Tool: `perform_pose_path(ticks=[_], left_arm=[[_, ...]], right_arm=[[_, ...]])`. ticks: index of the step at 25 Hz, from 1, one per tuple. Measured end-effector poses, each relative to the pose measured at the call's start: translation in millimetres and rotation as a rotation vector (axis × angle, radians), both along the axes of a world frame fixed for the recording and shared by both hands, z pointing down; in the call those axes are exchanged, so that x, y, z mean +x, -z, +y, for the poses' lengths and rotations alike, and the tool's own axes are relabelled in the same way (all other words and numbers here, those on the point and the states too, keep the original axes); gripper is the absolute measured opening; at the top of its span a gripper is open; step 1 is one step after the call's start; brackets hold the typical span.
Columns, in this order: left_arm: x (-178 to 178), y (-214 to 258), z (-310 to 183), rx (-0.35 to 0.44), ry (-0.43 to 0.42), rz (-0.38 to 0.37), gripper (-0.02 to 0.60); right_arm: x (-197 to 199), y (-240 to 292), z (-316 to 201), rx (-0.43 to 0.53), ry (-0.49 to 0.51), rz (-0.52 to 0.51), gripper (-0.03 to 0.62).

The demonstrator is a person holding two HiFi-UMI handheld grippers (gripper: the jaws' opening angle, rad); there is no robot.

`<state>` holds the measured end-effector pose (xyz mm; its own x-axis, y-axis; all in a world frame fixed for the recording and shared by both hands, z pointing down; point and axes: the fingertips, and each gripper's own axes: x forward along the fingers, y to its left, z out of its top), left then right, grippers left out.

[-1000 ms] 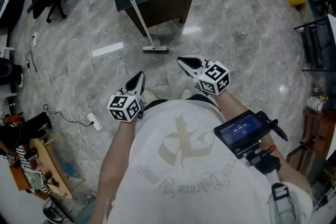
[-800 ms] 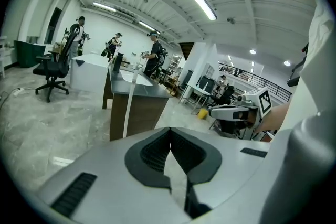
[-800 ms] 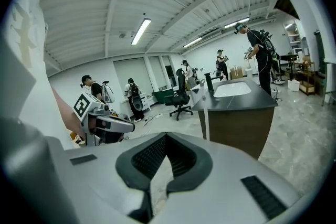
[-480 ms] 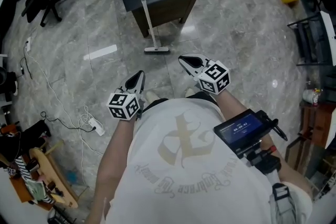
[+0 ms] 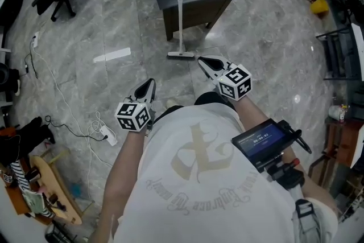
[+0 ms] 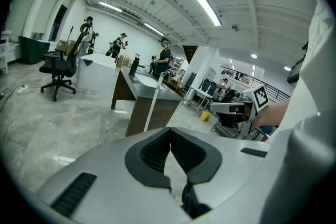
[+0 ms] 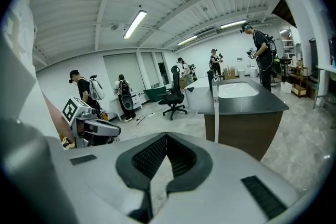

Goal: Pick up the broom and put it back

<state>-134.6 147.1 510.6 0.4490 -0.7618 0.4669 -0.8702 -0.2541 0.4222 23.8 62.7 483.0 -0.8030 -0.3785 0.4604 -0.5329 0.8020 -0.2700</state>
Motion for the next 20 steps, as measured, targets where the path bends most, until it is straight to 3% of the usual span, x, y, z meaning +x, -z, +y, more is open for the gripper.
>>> perform_pose_path(ticks=[13,20], left_arm=[[-35,-12,-14,-0.019,0.084,0.024,0.012],[-45,-9,-45,-0.024,0.096,-0.003,0.012]], right_arm=[[-36,-15,-32,-0.033,0.030,0.008,0.017],[-48,-24,-70,-0.045,0.047,-0.014,0.017]])
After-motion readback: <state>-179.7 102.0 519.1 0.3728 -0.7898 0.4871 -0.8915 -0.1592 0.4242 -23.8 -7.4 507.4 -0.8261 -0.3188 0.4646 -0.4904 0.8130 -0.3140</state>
